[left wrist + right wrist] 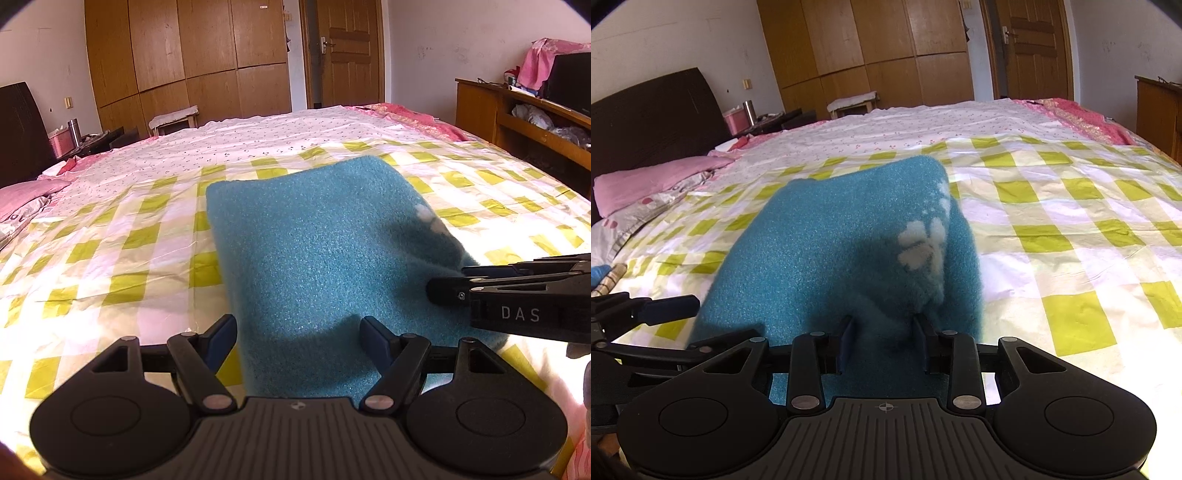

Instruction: Fold small clothes

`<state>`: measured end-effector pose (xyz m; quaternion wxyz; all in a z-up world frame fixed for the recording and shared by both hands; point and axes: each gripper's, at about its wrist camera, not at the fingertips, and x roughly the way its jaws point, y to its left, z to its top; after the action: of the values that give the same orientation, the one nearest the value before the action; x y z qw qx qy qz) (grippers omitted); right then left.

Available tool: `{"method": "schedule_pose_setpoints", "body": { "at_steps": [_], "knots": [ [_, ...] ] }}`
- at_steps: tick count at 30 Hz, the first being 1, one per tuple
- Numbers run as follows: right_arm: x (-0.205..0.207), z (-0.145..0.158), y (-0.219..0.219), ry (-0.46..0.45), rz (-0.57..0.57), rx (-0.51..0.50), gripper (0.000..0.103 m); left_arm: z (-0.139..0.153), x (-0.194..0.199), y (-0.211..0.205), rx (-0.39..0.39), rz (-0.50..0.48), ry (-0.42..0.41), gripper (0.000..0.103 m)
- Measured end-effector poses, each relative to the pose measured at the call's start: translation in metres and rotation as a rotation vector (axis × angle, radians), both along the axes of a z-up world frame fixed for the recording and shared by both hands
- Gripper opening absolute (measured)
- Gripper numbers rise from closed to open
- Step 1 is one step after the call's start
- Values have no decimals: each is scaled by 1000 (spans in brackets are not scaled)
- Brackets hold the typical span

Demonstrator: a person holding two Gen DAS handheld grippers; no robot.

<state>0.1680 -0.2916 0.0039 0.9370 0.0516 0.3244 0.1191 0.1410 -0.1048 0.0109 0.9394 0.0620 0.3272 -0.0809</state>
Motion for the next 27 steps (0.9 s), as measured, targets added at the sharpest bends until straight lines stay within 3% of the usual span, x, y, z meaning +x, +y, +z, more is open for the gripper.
{"method": "schedule_pose_setpoints", "body": {
  "at_steps": [11, 27],
  "knots": [
    [-27, 1, 13, -46, -14, -86, 31, -2, -10, 2, -5, 14, -1, 82],
    [-49, 2, 11, -54, -51, -58, 33, -3, -26, 3, -6, 14, 7, 87]
  ]
}}
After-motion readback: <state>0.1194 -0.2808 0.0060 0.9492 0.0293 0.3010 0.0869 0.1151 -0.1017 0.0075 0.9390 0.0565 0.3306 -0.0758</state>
